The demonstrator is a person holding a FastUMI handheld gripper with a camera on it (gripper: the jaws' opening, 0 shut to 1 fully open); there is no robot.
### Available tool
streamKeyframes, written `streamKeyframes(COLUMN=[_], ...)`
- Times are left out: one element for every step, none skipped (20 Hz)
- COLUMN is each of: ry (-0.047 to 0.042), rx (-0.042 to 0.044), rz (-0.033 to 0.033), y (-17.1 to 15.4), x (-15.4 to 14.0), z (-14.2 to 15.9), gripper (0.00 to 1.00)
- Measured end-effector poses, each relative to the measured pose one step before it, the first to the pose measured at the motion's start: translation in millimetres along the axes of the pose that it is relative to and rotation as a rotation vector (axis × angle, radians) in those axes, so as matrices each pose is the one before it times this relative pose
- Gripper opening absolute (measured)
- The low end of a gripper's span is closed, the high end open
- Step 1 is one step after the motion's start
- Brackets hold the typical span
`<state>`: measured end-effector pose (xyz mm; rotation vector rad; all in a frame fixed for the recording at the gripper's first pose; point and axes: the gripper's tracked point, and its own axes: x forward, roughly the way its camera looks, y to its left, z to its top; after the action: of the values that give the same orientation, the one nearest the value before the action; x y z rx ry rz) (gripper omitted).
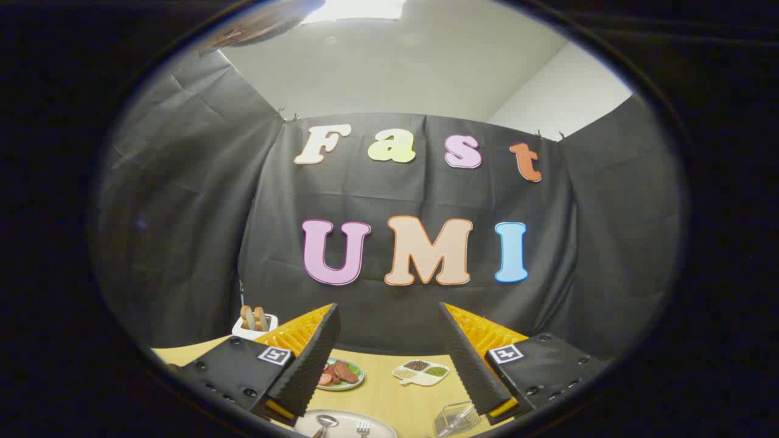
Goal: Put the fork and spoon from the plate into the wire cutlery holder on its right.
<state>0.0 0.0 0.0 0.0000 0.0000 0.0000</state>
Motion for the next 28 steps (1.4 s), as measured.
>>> streamKeyframes(ry=[0.00217, 0.00378, 0.00269, 0.00350, 0.00107, 0.00042, -0.00027, 0.00090, 0.00061, 0.00138, 0.00141, 0.00018, -0.00086, -0.00214, 0.00016, 0.00076, 0.00238, 0.00488, 0.00632, 0.00894, 0.01482, 0.01512, 0.02213, 0.02272, 0.02602, 0.03005, 0.02473, 0.02485], rx=[0.00093, 0.00121, 0.00095, -0.00031, -0.00069, 0.00022, 0.00135, 0.00106, -0.00087, -0.00018, 0.00300, 0.00542, 0.00549, 0.00286, -0.00053, -0.00149, -0.00064, -0.00092, -0.00050, -0.00075, -0.00082, 0.00009, 0.00071, -0.00021, -0.00027, 0.00079, 0.00203, 0.00410], rz=[-0.00228, -0.00079, -0.00105, 0.00014, -0.00074, 0.00121, 0.00150, 0.00241, 0.00166, 0.00031, 0.00156, -0.00003, 0.00079, 0.00085, -0.00054, 0.00039, 0.00332, 0.00236, 0.00354, 0.00265, 0.00672, 0.00769, 0.01301, 0.00929, 0.00903, 0.00651, 0.00621, 0.00564], y=[-0.75, 0.44, -0.08, 0.05, 0.48, 1.02, 1.84, 0.41, 0.31, -1.44, 0.21, -0.25, -0.39, -1.04, -1.09, -1.21, -1.11, 0.08, -0.13, -0.64, 1.09, 1.05, 2.57, 2.12, 1.58, 1.83, 1.61, 1.82], x=[0.23, 0.95, 0.48, 0.43, 0.56, -1.65, 0.69, 1.07, 0.37, 0.86, 0.70, 1.84, 0.86, 1.21, 0.43, 0.76, 1.43, 0.02, 0.76, 0.87, 0.17, 0.65, 1.48, 1.80, 0.65, 2.12, 0.82, 2.16], z=[-0.20, -2.05, -0.13, -1.21, -0.31, -0.68, 0.56, -0.41, 0.25, -0.99, 0.81, -1.24, 1.18, 1.39, 0.10, -1.26, -0.48, -3.11, -1.66, -3.83, -5.47, -5.72, -8.73, -7.69, -9.72, -12.09, -8.19, -11.19], gripper=[1.00, 1.00, 1.00, 1.00, 1.00, 1.00, 1.00, 1.00, 1.00, 1.00, 1.00, 1.00, 1.00, 1.00, 1.00, 1.00, 1.00, 1.00, 1.00, 1.00, 1.00, 1.00, 1.00, 1.00, 1.00, 1.00, 1.00, 1.00])
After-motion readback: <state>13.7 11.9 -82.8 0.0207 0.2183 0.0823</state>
